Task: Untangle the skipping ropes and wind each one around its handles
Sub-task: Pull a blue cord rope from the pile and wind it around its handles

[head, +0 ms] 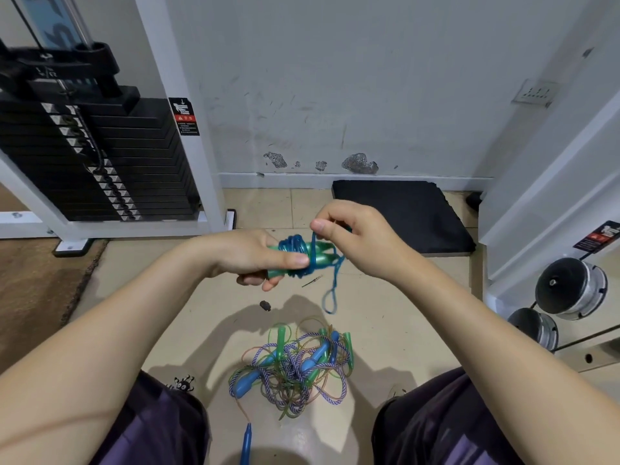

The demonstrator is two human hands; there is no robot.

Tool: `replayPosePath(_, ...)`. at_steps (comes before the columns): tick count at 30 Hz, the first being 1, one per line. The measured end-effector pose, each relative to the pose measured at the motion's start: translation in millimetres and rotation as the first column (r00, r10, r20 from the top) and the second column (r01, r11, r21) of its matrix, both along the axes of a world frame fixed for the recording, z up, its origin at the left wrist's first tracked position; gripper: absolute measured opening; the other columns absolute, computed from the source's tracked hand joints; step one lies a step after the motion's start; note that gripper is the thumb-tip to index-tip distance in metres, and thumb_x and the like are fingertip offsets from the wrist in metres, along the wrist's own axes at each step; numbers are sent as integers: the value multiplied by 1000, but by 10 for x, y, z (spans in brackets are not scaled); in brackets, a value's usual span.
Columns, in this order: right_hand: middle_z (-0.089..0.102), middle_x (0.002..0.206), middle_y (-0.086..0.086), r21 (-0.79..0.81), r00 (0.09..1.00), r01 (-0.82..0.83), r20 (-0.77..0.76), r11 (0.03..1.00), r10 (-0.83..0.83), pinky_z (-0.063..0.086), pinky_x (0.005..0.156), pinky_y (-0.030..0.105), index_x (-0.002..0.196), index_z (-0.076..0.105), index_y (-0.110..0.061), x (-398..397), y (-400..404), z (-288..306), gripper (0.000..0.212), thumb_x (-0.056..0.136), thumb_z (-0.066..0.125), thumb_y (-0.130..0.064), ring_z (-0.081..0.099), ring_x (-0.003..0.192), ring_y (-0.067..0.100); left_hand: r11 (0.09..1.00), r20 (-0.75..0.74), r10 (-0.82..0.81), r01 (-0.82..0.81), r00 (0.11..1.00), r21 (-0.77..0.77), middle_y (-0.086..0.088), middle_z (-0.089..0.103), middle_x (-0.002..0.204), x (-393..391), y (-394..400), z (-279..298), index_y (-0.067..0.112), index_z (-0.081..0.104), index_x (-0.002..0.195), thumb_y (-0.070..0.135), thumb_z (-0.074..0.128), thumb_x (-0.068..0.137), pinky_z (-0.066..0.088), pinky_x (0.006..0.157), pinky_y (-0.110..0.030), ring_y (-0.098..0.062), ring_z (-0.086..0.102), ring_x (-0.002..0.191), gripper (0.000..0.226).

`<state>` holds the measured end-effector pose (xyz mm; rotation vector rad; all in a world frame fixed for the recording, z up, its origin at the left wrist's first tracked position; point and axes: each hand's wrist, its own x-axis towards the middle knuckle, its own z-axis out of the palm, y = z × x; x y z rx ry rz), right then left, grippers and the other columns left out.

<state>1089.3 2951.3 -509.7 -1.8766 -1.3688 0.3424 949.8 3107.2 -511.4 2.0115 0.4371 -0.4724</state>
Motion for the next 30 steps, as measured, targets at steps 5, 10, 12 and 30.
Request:
replayPosePath(5,50,65,-2,-38,992,-20,-126,999,15,37,58,24,75,58,-9,-58,37,-50,29,99,56,-25,42,60,7,998,76,-63,63,995,11,-1,59,53,18,-90,37,21,61,55,66,73,67,37,50,-22,-13,43,44,49)
replayPosePath(10,49,64,-5,-42,991,-3,-134,999,-3,35,55,19,74,57,-14,-98,63,-86,27,99,56,-26,42,58,4,998,108,0,7,994,-61,-10,75,91,6,-109,-24,11,67,92,43,70,85,44,46,-25,-21,63,61,33)
replayPosePath(12,49,63,-6,-21,986,34,-160,999,-37,34,53,17,72,59,-15,-107,78,-104,27,98,58,-26,42,57,3,992,121,30,-15,992,-128,-12,74,89,-2,-106,-30,11,65,96,36,69,88,41,44,-24,-22,62,59,27)
replayPosePath(30,59,70,4,-8,851,85,-519,996,-77,43,57,28,80,64,-9,-43,37,-47,28,95,62,-32,53,61,15,967,354,256,-234,899,-106,-2,51,42,23,-222,8,21,65,60,56,84,60,31,47,-21,-12,40,43,40)
